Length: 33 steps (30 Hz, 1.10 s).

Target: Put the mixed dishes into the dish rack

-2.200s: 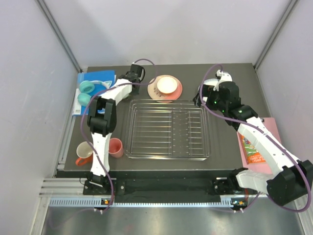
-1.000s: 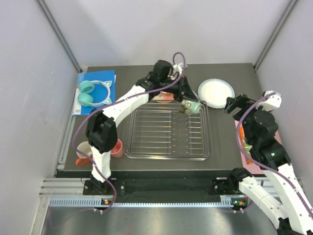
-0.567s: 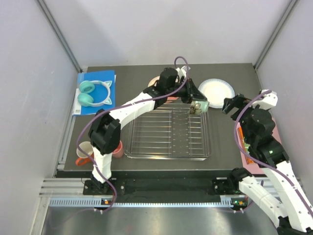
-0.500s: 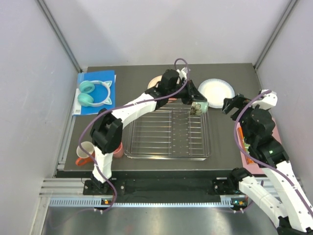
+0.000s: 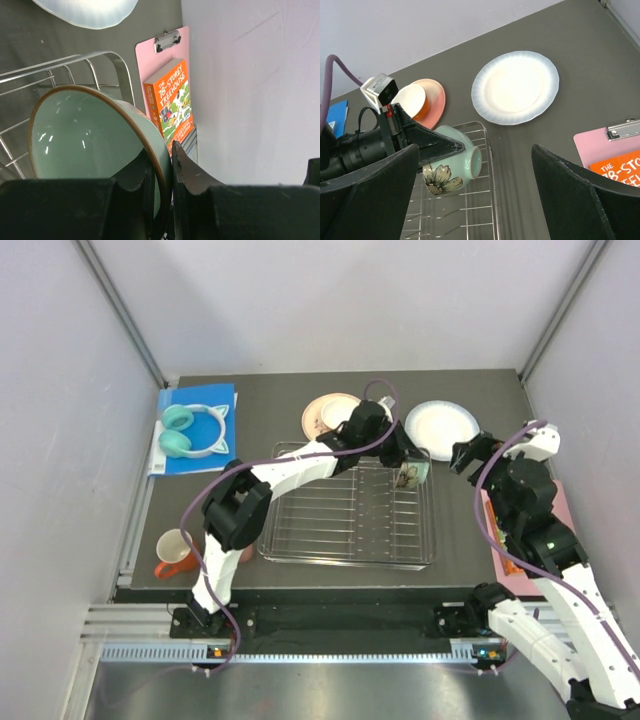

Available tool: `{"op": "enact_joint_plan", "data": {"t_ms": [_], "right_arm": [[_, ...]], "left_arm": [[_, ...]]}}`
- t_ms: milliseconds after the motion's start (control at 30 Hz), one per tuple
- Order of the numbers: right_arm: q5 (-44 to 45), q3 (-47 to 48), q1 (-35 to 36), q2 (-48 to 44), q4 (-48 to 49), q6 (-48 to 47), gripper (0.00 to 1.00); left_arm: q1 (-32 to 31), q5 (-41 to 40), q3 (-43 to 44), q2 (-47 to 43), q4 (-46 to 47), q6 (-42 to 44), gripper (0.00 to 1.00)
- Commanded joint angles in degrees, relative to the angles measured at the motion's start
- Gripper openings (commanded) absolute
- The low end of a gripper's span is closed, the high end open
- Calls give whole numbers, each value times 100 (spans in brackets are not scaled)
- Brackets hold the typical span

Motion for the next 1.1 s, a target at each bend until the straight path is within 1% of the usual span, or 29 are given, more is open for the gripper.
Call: {"op": "enact_joint_plan", "data": {"t_ms": [0, 133, 167, 200, 233, 267, 400, 433, 567, 667, 700, 833, 933, 1000, 1033, 1067], "right_arm": [[-166, 90, 46, -122, 10, 125, 93], [-175, 10, 46, -131, -16, 160, 94], [-166, 1, 46, -131, -8, 160, 94], [-174, 1, 46, -131, -25, 160, 95], [-183, -7, 46, -114, -17, 160, 95], [-192, -16, 37, -105, -25, 160, 96], [-227, -60, 37, -105, -51, 186, 97], [-227, -69, 46, -105, -34, 186, 97], [-254, -78, 46, -105, -43, 204, 97], [-280, -78, 46, -105, -52, 204, 97], [-280, -86, 46, -113, -52, 204, 97], [-315, -52, 46, -52, -43, 186, 97], [-341, -7, 46, -17, -34, 186, 97], [-359, 1, 46, 1, -25, 195, 97], [-377, 10, 46, 9, 1, 195, 97], [-385, -7, 55, 10, 19, 213, 97]], "left_arm": [[-100, -204, 199, 38, 268, -147, 0], [-118, -266, 129, 21, 188, -243, 0], [-118, -309, 102, -6, 179, -296, 3], [-109, -318, 85, 3, 162, -305, 26], [-118, -319, 58, 3, 170, -323, 46], [-100, -284, 49, -6, 179, -314, 51], [-91, -222, 58, -41, 241, -209, 62], [-83, -231, 76, -50, 223, -217, 74], [-65, -239, 146, -138, 92, 28, 78], [31, -29, 313, -295, 30, 265, 90], [75, 41, 391, -357, 30, 327, 91], [496, 576, 603, -769, -418, 591, 99], [839, 762, 594, -954, -752, 968, 99], [1128, 806, 673, -990, -971, 1460, 99], [1235, 876, 769, -955, -1242, 1696, 99], [1314, 825, 909, -929, -1454, 2351, 99]]}}
